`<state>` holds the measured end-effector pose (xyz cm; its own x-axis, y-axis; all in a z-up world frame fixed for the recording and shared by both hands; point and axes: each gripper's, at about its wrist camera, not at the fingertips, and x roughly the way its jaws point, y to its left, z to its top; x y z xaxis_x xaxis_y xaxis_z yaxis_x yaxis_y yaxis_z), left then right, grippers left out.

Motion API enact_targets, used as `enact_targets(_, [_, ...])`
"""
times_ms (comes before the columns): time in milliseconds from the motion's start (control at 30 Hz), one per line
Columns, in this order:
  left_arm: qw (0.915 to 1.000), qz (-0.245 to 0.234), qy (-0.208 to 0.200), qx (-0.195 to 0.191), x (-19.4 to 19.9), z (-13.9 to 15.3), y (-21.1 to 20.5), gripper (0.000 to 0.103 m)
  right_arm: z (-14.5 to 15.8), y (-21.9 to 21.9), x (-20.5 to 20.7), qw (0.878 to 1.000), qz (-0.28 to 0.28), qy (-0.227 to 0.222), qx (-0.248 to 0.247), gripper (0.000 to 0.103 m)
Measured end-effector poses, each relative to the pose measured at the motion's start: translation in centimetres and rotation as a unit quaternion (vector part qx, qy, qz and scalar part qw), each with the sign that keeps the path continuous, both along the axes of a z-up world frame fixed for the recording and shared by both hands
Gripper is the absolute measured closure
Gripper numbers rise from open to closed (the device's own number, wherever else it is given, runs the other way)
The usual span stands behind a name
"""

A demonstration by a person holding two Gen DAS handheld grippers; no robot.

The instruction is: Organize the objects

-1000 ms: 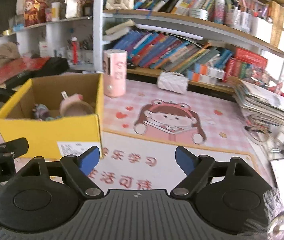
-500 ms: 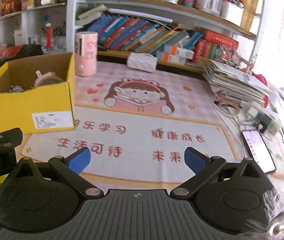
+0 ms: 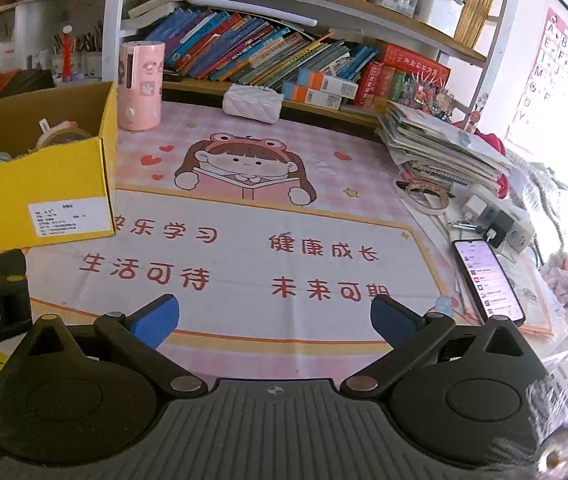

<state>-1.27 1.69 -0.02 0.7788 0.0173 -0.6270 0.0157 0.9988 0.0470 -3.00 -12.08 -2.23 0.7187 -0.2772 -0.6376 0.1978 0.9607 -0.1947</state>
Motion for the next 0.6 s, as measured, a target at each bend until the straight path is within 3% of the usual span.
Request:
enact_targets(200, [0.9998,-0.006,-0.013,0.016,-0.4,0.3,-0.9,0.001,-0.1,0.3,-0.1,1.0,0.021,0.005,0.0,0.0])
enact_targets(400, [0.9997,0.012,-0.012,0.018,-0.1,0.3,-0.5,0.001,-0.1,-0.8,0.0,1.0,-0.002,0.01,0.011,0.0])
enact_targets(600, [0.9987,0.02,-0.001,0.047,0.1,-0.2,-0.9,0.001,-0.2,-1.8,-0.1,0.999,-0.03,0.012,0.012,0.0])
